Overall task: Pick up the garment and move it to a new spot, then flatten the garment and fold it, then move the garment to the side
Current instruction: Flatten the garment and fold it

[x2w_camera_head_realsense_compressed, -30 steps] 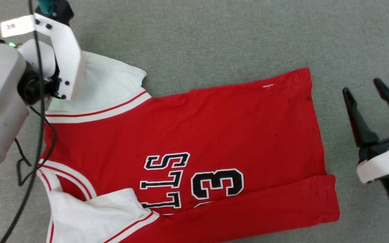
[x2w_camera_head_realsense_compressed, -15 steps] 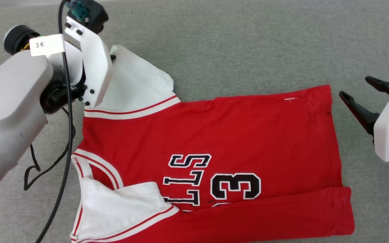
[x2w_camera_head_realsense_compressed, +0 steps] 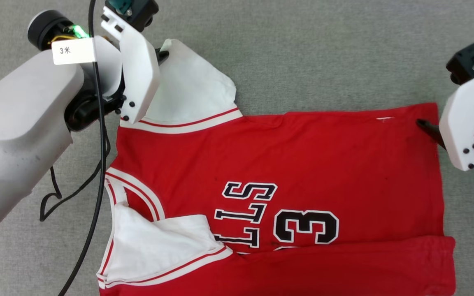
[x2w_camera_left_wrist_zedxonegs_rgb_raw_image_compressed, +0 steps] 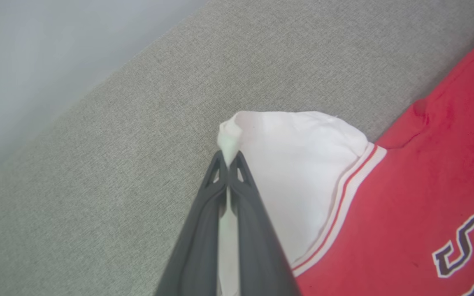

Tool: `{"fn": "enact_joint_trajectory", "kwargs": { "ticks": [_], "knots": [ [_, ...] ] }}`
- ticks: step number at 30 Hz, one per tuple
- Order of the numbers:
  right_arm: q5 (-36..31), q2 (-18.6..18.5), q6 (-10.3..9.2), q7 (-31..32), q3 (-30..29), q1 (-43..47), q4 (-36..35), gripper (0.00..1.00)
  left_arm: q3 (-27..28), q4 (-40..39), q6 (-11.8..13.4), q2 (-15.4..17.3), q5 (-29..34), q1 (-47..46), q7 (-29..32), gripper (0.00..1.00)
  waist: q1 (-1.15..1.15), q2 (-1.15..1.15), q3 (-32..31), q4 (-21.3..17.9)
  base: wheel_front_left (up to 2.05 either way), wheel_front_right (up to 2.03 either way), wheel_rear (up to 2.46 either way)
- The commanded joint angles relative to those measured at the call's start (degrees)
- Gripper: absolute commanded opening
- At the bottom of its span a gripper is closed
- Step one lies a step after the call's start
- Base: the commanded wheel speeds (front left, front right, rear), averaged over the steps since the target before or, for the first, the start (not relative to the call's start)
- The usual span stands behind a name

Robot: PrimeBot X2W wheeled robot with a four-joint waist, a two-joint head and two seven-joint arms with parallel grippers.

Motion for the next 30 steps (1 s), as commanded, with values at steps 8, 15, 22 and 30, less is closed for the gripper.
{"fn": "enact_joint_trajectory", "kwargs": {
  "ticks": [8,15,22,30],
  "knots": [
    [-0.4,3.3,-0.03,-0.5,8.8,-2.5,10.4,1.0,-1.4,0.2,0.0,-0.3,-0.5,-2.6,-2.3,0.0,0.0,0.0,2.8,1.5,0.0,0.0,0.0],
    [2.0,4.1,-0.06,-6.6,11.6,-3.9,14.3,0.0,-2.7,1.1,0.0,0.3,-1.4,-2.4,-3.8,0.0,0.0,0.0,1.9,1.3,0.0,0.0,0.0],
    [3.4,3.1,-0.09,-16.3,10.4,-4.7,16.2,0.0,-3.6,1.4,0.0,1.0,-2.7,-0.4,-6.0,0.0,0.0,0.0,-2.0,1.1,0.0,0.0,0.0],
    [6.5,3.0,-0.08,-24.6,10.4,0.5,15.6,0.0,-4.6,-1.0,0.0,3.9,-4.3,5.5,-8.4,0.0,0.0,0.0,-9.2,1.2,0.0,0.0,0.0]
  ]
}}
